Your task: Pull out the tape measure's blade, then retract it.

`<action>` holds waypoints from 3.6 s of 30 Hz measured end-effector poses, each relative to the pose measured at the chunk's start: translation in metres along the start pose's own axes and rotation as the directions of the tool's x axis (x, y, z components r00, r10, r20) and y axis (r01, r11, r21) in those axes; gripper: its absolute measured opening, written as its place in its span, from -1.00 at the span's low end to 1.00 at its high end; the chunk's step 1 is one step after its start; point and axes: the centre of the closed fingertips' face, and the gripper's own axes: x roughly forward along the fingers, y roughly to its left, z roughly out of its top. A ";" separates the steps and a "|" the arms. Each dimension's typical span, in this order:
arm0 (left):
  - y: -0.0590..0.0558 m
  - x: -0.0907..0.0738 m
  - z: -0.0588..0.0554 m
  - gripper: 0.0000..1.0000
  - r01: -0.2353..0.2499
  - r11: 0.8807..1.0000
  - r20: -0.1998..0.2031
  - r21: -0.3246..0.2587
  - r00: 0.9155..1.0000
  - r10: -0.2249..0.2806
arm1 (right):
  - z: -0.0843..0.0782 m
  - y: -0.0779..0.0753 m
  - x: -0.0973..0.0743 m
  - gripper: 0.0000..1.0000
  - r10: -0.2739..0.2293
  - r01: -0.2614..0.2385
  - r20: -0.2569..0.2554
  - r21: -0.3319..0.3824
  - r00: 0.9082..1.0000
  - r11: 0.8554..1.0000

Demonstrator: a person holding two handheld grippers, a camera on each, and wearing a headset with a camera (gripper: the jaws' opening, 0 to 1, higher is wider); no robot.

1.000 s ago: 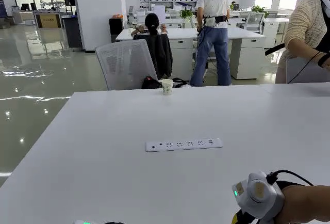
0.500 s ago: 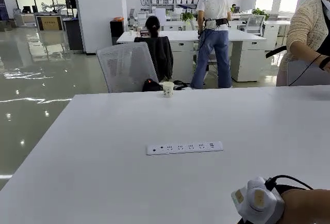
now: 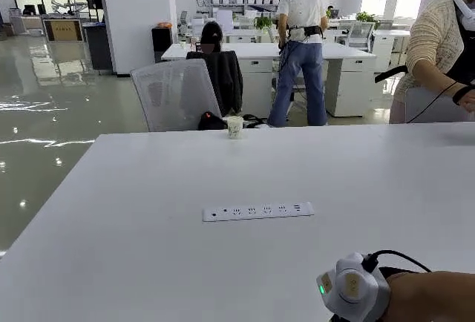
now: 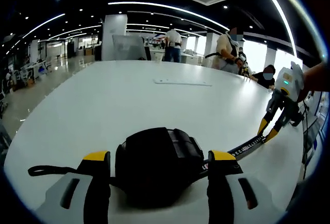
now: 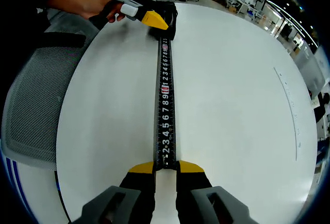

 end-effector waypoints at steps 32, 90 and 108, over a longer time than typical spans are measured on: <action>0.001 0.001 -0.002 0.24 -0.036 0.999 -0.049 -0.035 0.998 0.035 | 0.004 -0.004 0.001 -0.77 0.004 -0.004 -0.004 0.124 1.000 0.992; 0.001 0.002 -0.004 0.24 -0.024 0.999 -0.088 -0.038 0.996 0.020 | 0.019 -0.003 0.006 -0.77 -0.030 0.029 0.004 0.105 1.000 0.994; 0.001 0.002 -0.005 0.24 -0.024 0.999 -0.095 -0.037 0.995 0.021 | 0.024 -0.003 0.009 -0.77 -0.032 0.031 0.003 0.104 0.999 0.994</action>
